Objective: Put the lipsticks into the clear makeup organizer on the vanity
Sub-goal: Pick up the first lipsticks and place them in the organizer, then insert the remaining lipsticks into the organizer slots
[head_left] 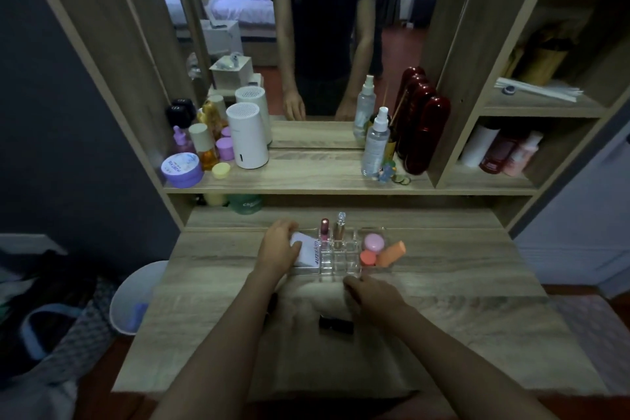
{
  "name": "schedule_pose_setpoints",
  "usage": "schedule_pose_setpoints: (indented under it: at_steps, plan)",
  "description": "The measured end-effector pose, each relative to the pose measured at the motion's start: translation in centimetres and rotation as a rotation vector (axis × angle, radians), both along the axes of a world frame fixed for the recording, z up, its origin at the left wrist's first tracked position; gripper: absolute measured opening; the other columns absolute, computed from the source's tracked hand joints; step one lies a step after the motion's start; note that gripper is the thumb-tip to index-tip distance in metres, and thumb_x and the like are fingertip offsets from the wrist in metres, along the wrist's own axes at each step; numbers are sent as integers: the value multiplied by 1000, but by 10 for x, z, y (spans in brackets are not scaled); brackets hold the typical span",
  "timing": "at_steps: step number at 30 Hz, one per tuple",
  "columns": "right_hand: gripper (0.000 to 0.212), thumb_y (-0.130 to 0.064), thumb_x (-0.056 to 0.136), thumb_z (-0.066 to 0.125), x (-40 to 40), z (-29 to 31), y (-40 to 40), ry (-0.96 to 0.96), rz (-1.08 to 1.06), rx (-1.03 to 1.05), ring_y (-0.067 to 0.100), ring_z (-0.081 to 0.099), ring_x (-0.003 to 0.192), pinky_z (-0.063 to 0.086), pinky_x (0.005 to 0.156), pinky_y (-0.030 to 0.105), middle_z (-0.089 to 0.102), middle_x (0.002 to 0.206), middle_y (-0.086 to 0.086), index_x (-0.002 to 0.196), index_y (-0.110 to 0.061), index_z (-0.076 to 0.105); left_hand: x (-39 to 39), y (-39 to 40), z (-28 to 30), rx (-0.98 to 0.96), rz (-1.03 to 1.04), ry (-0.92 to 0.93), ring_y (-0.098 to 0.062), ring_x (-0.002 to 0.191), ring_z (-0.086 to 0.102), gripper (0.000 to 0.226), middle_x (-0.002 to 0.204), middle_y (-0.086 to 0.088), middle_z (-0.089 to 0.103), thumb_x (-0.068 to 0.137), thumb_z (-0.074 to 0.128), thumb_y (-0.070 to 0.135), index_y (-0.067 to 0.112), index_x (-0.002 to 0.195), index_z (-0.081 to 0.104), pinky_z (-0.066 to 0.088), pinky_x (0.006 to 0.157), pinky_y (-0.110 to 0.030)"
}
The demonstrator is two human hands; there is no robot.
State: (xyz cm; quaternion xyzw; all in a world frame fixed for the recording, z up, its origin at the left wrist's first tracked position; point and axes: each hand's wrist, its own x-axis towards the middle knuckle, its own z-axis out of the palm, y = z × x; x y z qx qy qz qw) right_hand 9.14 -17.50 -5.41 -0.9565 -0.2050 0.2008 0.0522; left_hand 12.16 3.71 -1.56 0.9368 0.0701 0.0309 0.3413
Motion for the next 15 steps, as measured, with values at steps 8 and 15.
schedule_pose_setpoints:
  at_steps: [8,15]
  plan:
    - [25,-10,93,39,0,-1,4,33,-115,102,32,57,110,46,87,42,60,122,17,118,-6,47,-12,4,-6,-8,18,11,-33,107,56,35,117,-19,59,79,61,4,2,114,60,44,93,-37]
    - [19,-9,85,50,-3,11,-8,69,-89,172,32,57,98,39,71,34,62,112,18,91,-19,36,-15,2,-5,-15,10,18,-30,109,57,34,119,-15,60,80,60,5,6,115,60,47,94,-38]
